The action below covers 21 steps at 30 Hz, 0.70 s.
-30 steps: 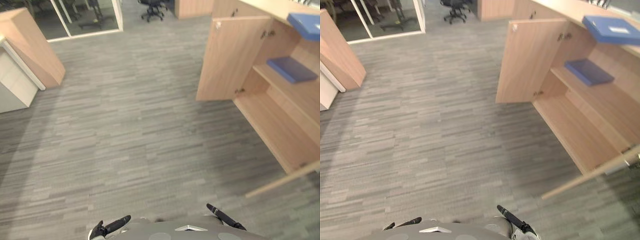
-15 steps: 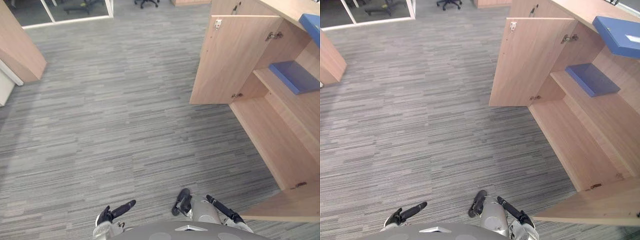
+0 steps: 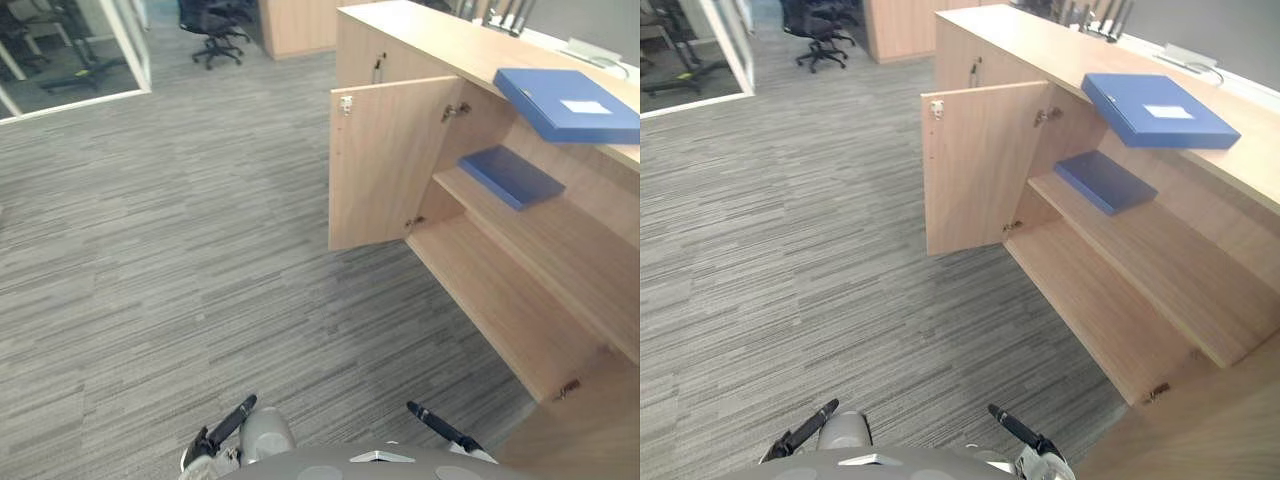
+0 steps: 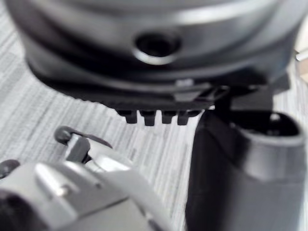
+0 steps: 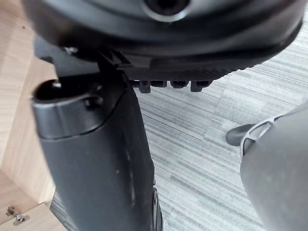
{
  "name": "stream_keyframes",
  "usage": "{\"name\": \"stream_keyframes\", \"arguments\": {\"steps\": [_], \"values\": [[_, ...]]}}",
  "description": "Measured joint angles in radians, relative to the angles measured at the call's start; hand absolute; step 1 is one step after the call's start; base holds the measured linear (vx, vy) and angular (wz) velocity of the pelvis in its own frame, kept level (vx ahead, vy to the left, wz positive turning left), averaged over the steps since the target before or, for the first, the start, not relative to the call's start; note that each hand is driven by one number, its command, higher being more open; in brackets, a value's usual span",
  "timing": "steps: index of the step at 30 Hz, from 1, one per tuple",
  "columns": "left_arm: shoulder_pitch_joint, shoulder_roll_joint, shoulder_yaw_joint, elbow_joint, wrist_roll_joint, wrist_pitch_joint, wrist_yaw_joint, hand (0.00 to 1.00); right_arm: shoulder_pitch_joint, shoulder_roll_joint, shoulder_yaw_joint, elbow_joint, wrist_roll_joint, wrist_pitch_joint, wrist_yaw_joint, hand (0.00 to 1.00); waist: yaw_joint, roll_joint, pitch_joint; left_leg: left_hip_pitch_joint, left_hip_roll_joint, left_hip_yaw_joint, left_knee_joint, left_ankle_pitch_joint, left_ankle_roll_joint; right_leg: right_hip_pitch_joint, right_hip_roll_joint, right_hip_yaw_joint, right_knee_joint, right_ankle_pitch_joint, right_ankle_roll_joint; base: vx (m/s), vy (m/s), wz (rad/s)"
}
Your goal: Walk over to the cabinet, pick up the folder, carry it to the office cabinet, place the folder inside the office cabinet, then close the office cabinet door
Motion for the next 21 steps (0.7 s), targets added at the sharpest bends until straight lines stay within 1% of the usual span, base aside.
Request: {"name": "stream_keyframes", "arguments": {"steps": [1,2,3,4,5,6,7,8,9,10,11,12,13,14,15,16,17,18,19,20,21], "values": [[0.005,-0.016,0.002,0.006,-0.004,0.000,0.004,1.00,0.010,0.010,0.001,-0.009,0.028,-0.003,-0.001,1.00,0.003,0.007,-0.005,0.010,-0.098,-0.154,-0.359,0.153,-0.012,0.024,-0.048,0.115,0.009,-0.045,0.074,0.54,0.512,-1.67],[0.011,-0.019,0.002,0.006,-0.004,0.000,0.004,1.00,0.023,0.014,0.002,-0.027,0.029,-0.002,-0.002,1.00,0.009,0.017,-0.013,0.033,-0.098,-0.131,-0.370,0.263,-0.019,0.033,-0.060,0.146,0.025,-0.061,0.101,0.69,0.628,-1.61],[0.010,-0.004,0.003,0.003,-0.005,0.000,0.001,1.00,0.028,0.032,0.010,-0.038,0.027,-0.004,-0.002,1.00,0.011,-0.010,-0.017,0.036,-0.117,-0.100,-0.352,0.278,-0.016,0.036,-0.097,0.155,0.044,-0.075,0.127,0.38,0.288,-0.49],[0.009,-0.003,0.002,-0.009,-0.005,-0.006,0.002,1.00,0.036,0.036,0.009,-0.042,0.028,-0.004,0.001,1.00,0.013,-0.022,-0.021,0.037,-0.127,-0.093,-0.353,0.271,-0.005,0.028,-0.110,0.153,0.051,-0.073,0.135,0.42,0.311,-0.23],[-0.009,0.002,0.003,-0.020,-0.005,-0.020,0.003,1.00,0.037,0.054,0.008,-0.051,0.026,-0.004,0.001,1.00,0.022,-0.042,-0.022,0.039,-0.149,-0.071,-0.350,0.253,0.012,0.025,-0.140,0.146,0.053,-0.063,0.153,0.31,0.240,-0.15],[-0.015,0.002,0.002,-0.020,-0.006,-0.020,0.002,1.00,0.036,0.061,-0.001,-0.054,0.024,-0.002,0.003,1.00,0.024,-0.046,-0.025,0.043,-0.155,-0.058,-0.348,0.241,0.018,0.024,-0.152,0.151,0.052,-0.054,0.165,0.31,0.292,-0.34],[-0.015,0.002,0.004,-0.012,-0.006,-0.018,0.003,1.00,0.037,0.071,-0.014,-0.061,0.023,-0.003,0.007,1.00,0.025,-0.047,-0.034,0.066,-0.169,-0.028,-0.351,0.219,0.027,0.018,-0.178,0.170,0.061,-0.046,0.179,0.19,0.243,-0.78],[-0.008,-0.002,0.005,-0.004,-0.006,-0.016,0.003,1.00,0.039,0.071,-0.015,-0.071,0.017,-0.004,0.019,1.00,0.033,-0.042,-0.037,0.118,-0.184,0.027,-0.379,0.194,0.043,0.005,-0.213,0.202,0.110,-0.051,0.189,0.16,0.246,-1.03],[0.002,-0.007,0.005,-0.003,-0.006,-0.016,0.003,1.00,0.039,0.065,-0.018,-0.072,0.016,-0.002,0.027,1.00,0.034,-0.034,-0.043,0.146,-0.192,0.055,-0.402,0.173,0.047,-0.014,-0.232,0.216,0.157,-0.060,0.198,0.11,0.256,-1.17],[0.016,-0.014,0.004,0.009,-0.005,-0.016,0.003,1.00,0.043,0.055,-0.024,-0.077,0.013,-0.004,0.035,1.00,0.037,-0.019,-0.058,0.181,-0.205,0.093,-0.437,0.168,0.050,-0.060,-0.258,0.220,0.257,-0.072,0.192,0.10,0.274,-1.06],[0.029,-0.015,-0.004,0.030,-0.004,-0.016,0.002,1.00,0.043,0.041,-0.047,-0.088,0.009,-0.003,0.040,1.00,0.023,-0.007,-0.075,0.224,-0.229,0.128,-0.480,0.162,0.058,-0.148,-0.305,0.203,0.437,-0.075,0.184,0.12,0.325,-0.91],[0.033,-0.007,-0.019,0.037,-0.004,-0.015,0.002,1.00,0.051,0.035,-0.053,-0.100,0.000,-0.006,0.041,1.00,0.009,-0.011,-0.078,0.266,-0.260,0.149,-0.505,0.156,0.068,-0.228,-0.370,0.164,0.618,-0.054,0.139,0.12,0.258,-0.56],[0.033,-0.001,-0.024,0.043,-0.002,-0.015,0.002,1.00,0.053,0.032,-0.052,-0.107,-0.005,-0.010,0.040,1.00,0.005,-0.013,-0.079,0.288,-0.274,0.157,-0.514,0.155,0.070,-0.257,-0.408,0.134,0.699,-0.033,0.098,0.12,0.220,-0.21],[0.031,0.009,-0.042,0.051,0.001,-0.014,0.002,1.00,0.065,0.024,-0.048,-0.111,-0.016,-0.021,0.030,1.00,-0.010,-0.018,-0.077,0.321,-0.292,0.170,-0.527,0.148,0.080,-0.289,-0.478,0.060,0.807,0.024,0.022,0.12,0.152,-0.15],[0.034,0.008,-0.043,0.050,0.003,-0.014,0.002,1.00,0.080,0.019,-0.044,-0.114,-0.017,-0.027,0.024,1.00,-0.012,-0.016,-0.082,0.345,-0.294,0.179,-0.533,0.142,0.087,-0.293,-0.513,0.011,0.844,0.063,0.017,0.17,0.153,-0.34],[0.036,0.008,-0.042,0.053,0.002,-0.013,0.003,1.00,0.090,0.011,-0.039,-0.113,-0.019,-0.032,0.019,1.00,-0.011,-0.015,-0.084,0.368,-0.283,0.199,-0.547,0.139,0.091,-0.299,-0.534,-0.045,0.862,0.065,0.031,0.18,0.101,-0.44],[0.034,0.009,-0.042,0.054,0.003,-0.013,0.003,1.00,0.088,0.010,-0.039,-0.111,-0.018,-0.033,0.019,1.00,-0.011,-0.010,-0.086,0.372,-0.274,0.207,-0.553,0.137,0.089,-0.308,-0.534,-0.080,0.859,0.047,0.035,0.19,0.069,-0.55],[0.028,0.011,-0.044,0.061,0.002,-0.013,0.003,1.00,0.079,0.012,-0.040,-0.103,-0.018,-0.035,0.019,1.00,-0.013,-0.003,-0.088,0.375,-0.251,0.226,-0.566,0.138,0.087,-0.326,-0.528,-0.164,0.836,-0.008,0.061,0.14,0.007,-0.51],[0.021,0.013,-0.048,0.067,0.001,-0.014,0.003,1.00,0.071,0.013,-0.041,-0.090,-0.018,-0.034,0.019,1.00,-0.012,-0.001,-0.082,0.385,-0.232,0.243,-0.575,0.143,0.081,-0.331,-0.515,-0.225,0.796,-0.040,0.083,0.15,-0.046,-0.65],[0.018,0.014,-0.048,0.069,-0.003,-0.013,0.003,1.00,0.071,0.015,-0.051,-0.079,-0.010,-0.022,0.021,1.00,-0.013,0.001,-0.070,0.404,-0.211,0.267,-0.582,0.144,0.076,-0.334,-0.492,-0.288,0.720,-0.059,0.096,0.14,-0.065,-0.56],[0.017,0.014,-0.048,0.069,-0.002,-0.013,0.003,1.00,0.068,0.015,-0.051,-0.078,-0.010,-0.019,0.020,1.00,-0.014,0.000,-0.066,0.413,-0.204,0.280,-0.587,0.143,0.070,-0.336,-0.482,-0.313,0.678,-0.059,0.098,0.16,-0.093,-0.61]]}}
